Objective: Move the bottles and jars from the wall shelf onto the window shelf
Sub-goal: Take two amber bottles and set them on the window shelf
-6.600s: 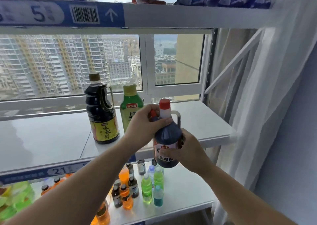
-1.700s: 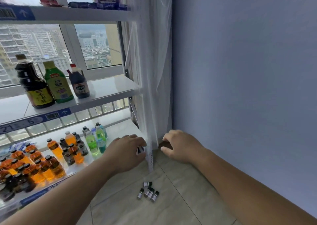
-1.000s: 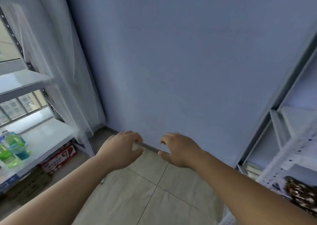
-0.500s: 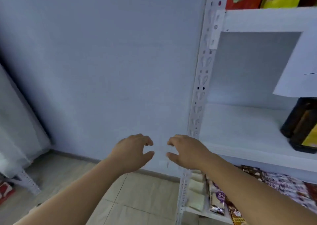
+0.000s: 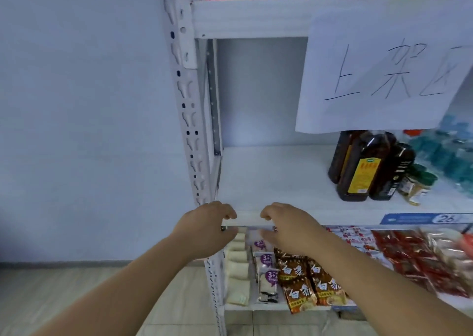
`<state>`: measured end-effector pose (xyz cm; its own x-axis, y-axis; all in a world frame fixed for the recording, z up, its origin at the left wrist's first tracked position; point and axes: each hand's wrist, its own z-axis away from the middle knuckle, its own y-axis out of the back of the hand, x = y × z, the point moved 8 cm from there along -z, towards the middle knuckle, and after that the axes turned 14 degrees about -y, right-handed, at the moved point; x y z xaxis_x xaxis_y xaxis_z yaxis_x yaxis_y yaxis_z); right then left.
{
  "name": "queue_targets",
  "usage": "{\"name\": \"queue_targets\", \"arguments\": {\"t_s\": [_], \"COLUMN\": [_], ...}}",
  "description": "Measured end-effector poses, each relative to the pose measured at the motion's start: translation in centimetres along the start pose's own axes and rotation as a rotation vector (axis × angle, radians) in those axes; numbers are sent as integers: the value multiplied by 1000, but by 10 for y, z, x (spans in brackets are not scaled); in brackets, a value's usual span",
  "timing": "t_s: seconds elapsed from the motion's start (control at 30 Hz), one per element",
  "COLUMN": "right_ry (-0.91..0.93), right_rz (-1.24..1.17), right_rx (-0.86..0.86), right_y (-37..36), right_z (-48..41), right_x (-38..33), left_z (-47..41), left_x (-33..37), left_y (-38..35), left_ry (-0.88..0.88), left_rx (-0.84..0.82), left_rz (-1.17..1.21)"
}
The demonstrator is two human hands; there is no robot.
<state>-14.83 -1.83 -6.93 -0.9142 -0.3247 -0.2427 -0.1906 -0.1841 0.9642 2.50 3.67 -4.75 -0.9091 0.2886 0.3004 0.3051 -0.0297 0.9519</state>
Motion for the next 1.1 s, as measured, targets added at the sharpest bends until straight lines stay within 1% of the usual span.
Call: {"name": "queue_targets", "arguments": {"t_s": [0.17,0.3,0.47,0.57,0.73,0.97,1.1], "right_ry": [-115,-246,-331,-376,-420,-396,-408], "right_rz": [-12,-85,-137,-160,-202,-205,-256], "right_rx": [49,103,120,121,101,100,113], "right_y": [19,33,35,45,64,80,88], "right_z": [0,1,8,11,0,-10,-15], "right_x": [52,99,148,185,243,303,328], "left_z": [-54,-95,-139,-174,-240,-314,-341], "left_x": [22,48,90,116,160,210,221], "left_y": [-7,-20,-33,-24,0,-20,-38], "left_ry": [-91,-177,-269,-309,-335,-332,-381], "left_rx": [-26,-54,-75,-59,57,114,134], "left_rz": [38,83,165,236,351,446,481]}}
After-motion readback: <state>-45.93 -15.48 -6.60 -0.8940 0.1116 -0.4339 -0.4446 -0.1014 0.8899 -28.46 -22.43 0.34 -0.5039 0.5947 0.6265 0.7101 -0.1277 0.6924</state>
